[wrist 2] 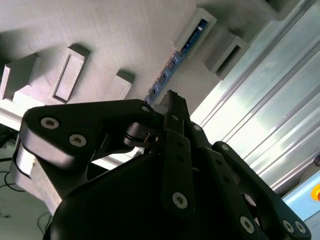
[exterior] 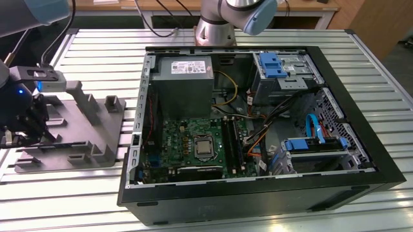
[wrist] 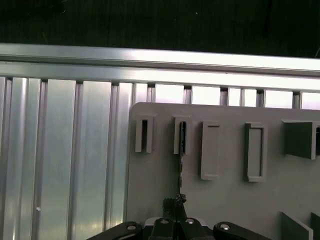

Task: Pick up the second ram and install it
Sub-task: 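Pick up the second ram and move it above second insertion slot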

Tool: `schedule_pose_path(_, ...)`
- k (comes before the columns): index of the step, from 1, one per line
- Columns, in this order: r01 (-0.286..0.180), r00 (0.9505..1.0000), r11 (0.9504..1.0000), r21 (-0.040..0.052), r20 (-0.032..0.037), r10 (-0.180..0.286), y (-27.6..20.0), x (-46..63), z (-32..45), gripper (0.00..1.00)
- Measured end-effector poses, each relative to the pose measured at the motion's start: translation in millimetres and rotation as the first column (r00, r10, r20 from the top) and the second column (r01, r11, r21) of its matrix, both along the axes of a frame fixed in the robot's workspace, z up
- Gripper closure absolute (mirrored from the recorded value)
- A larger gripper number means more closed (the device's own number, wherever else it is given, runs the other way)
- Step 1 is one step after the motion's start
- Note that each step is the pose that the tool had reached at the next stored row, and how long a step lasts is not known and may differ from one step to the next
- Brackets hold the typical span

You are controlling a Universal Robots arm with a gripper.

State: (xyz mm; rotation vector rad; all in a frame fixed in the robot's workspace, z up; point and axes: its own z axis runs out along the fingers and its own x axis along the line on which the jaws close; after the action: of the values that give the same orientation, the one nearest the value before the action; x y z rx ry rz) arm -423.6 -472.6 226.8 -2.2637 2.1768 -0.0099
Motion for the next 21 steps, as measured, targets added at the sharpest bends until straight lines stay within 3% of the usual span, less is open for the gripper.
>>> schedule_pose_path(2,0.000,1.0000,1.0000,0.0004,-0.0008,0.000,-0.1,0.3,-3.6,0.90)
schedule_pose_path(8,0.000,1.0000,0.9999,0.0162,-0.0009,0.000,-0.1,0.7,-11.1,0.90)
schedule_pose_path(21,0.000,1.0000,0.9999,0.0166,-0.0009,0.000,-0.1,0.8,-11.1,0.83)
